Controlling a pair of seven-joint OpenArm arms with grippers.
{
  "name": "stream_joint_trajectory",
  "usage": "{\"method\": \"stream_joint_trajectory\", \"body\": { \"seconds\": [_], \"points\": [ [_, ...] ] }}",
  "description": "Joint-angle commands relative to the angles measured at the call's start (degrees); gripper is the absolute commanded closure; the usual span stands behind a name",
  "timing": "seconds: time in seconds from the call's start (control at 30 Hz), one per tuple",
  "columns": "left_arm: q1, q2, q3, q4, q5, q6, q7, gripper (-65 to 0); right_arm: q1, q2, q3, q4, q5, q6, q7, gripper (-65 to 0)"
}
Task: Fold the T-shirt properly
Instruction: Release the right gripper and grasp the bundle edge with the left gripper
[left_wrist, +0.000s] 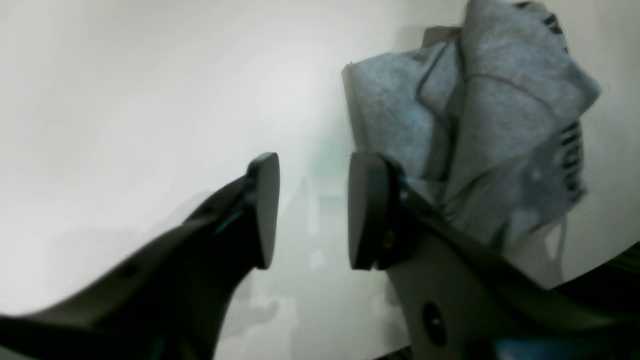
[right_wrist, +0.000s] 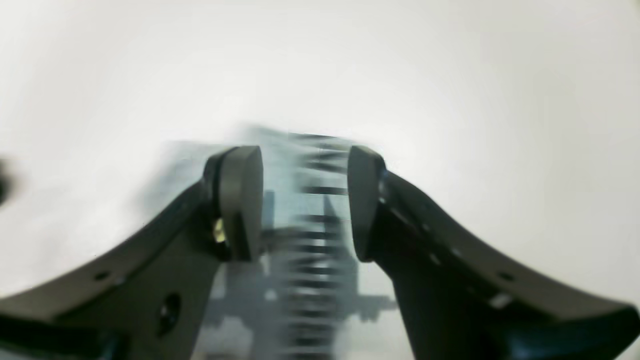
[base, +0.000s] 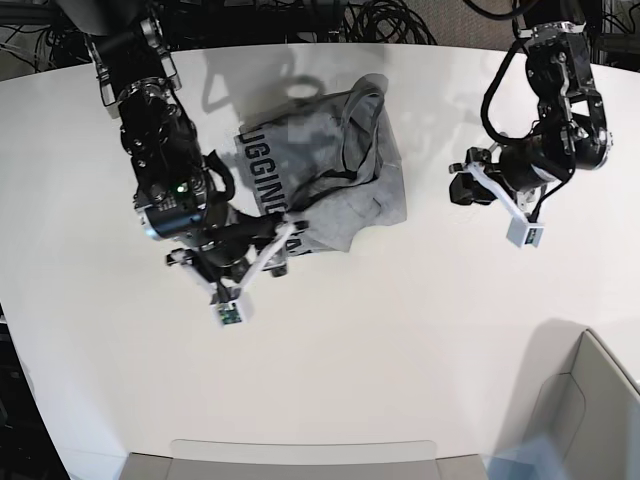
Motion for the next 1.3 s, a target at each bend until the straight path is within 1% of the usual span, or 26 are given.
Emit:
{"method": "stream_joint_trajectory", "body": {
  "seconds": [0.0, 0.07, 0.13, 0.2, 0.23, 0.27, 0.37, 0.43, 0.57, 0.7, 0.8, 0.87, 0.93, 1.03, 1.13, 1.27],
  "points": [
    [-2.0, 0.4, 1.4, 1.4, -1.4, 0.0, -0.8, -16.9, 0.2, 0.6, 2.9, 0.1, 0.6, 1.8, 0.7, -26.9],
    [-3.9, 1.7, 5.6, 1.5, -1.4, 0.0, -0.8, -11.7, -1.1, 1.0, 11.1, -1.4, 0.6, 7.1, 0.7, -26.9],
    [-5.3, 3.5, 10.7, 1.5, -1.4, 0.0, -0.8, -6.7, -2.6, 1.2, 18.5, -2.8, 0.4, 13.5, 0.7, -26.9],
    [-6.7, 4.9, 15.7, 1.5, -1.4, 0.0, -0.8, -1.6, -3.4, 1.4, 23.5, -4.1, 0.2, 18.9, 0.7, -26.9],
    [-7.3, 5.6, 17.8, 1.5, -1.4, 0.0, -0.8, 0.0, -4.2, 1.5, 25.3, -4.8, 0.2, 20.9, 0.7, -26.9],
    [-7.6, 6.3, 19.8, 1.4, -1.1, 0.3, -0.8, 0.0, -4.8, 1.5, 26.6, -5.0, 0.1, 21.9, 0.7, -26.9],
    [-9.1, 7.4, 25.3, 0.9, -0.9, 0.5, -0.8, 0.0, -6.8, 2.6, 28.7, -5.1, 0.1, 22.5, 0.7, -26.9],
    [-10.3, 7.2, 30.0, 0.0, -0.9, 0.5, -0.8, 0.0, -7.9, 3.2, 28.7, -5.1, 0.1, 22.5, 0.7, -26.9],
    [-13.0, 7.1, 36.4, -6.5, -0.7, 0.5, -0.8, 0.0, -9.2, 3.3, 28.9, -5.1, 0.1, 22.5, 0.7, -26.9],
    [-14.0, 7.4, 36.9, -14.9, 4.9, 0.5, -1.2, 0.0, -10.1, 3.3, 28.9, -5.1, 0.1, 22.8, 0.7, -26.9],
    [-14.0, 7.1, 36.9, -17.3, 9.0, 0.5, -5.3, 0.0, -10.9, 3.3, 28.9, -5.1, 0.1, 22.8, 0.7, -26.9],
    [-14.0, 7.0, 36.7, -17.5, 10.0, 0.5, -6.0, 0.0, -11.6, 4.1, 28.9, -5.1, 0.1, 22.8, 1.1, -26.9],
    [-14.0, 7.0, 35.0, -16.6, 10.0, 0.5, -6.1, 0.0, -13.2, 4.6, 28.9, -5.1, 0.2, 22.8, 3.7, -26.9],
    [-14.0, 7.3, 29.1, -16.1, 10.0, 0.5, -6.3, 0.0, -14.9, 4.8, 28.9, -5.1, 0.2, 22.8, 6.4, -26.9],
    [-13.9, 7.3, 22.2, -16.4, 10.0, 0.5, -6.5, 0.0, -15.7, 5.5, 28.9, -5.1, 0.2, 22.8, 6.4, -26.9],
    [-13.9, 7.0, 14.6, -17.6, 10.0, 0.5, -6.5, 0.0, -16.5, 5.5, 28.8, -5.1, 0.2, 22.8, 6.6, -26.9]
  ]
}}
